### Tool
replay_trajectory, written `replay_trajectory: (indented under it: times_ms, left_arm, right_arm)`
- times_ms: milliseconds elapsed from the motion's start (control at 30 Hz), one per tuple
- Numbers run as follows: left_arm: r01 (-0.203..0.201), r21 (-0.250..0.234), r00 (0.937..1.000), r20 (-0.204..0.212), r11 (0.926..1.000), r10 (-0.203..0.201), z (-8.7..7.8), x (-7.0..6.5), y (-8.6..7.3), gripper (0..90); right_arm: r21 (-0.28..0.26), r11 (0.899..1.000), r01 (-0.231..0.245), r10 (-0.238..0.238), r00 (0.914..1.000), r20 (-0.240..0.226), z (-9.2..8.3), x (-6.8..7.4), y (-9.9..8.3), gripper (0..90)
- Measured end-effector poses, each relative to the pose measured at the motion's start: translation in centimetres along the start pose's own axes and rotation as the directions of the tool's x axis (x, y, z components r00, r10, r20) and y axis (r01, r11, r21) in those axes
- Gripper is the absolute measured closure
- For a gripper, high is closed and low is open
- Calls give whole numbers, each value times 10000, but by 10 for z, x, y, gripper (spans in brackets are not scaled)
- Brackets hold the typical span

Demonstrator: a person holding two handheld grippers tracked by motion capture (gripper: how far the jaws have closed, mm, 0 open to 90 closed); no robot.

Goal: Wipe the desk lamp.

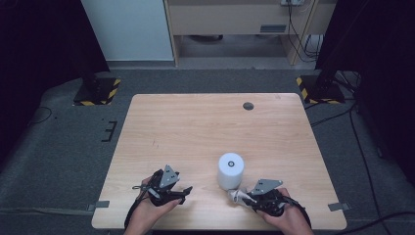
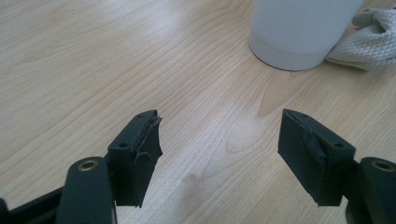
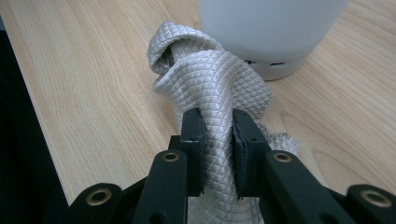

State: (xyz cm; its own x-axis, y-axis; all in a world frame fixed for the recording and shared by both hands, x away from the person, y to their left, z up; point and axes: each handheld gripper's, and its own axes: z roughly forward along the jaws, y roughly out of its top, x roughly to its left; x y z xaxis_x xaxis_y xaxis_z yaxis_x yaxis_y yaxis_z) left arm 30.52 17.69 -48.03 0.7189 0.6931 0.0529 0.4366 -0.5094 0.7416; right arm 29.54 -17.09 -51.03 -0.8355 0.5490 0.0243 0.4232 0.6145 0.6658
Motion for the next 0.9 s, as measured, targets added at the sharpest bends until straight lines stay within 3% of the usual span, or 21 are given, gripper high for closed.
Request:
replay_trajectory:
  times_ms: [500,900]
  left_arm:
    - [75,-135,9997,238,9999,-71,0,-3,3,301]
    - [-171,-356,9981,580,9992,192,0,-11,13,312]
  right_arm:
    - [-637,9958,-662,691,9967,437,-19,-19,-2,781]
    - [-922,9903,-1042,1123,9898,875,-38,-41,0,784]
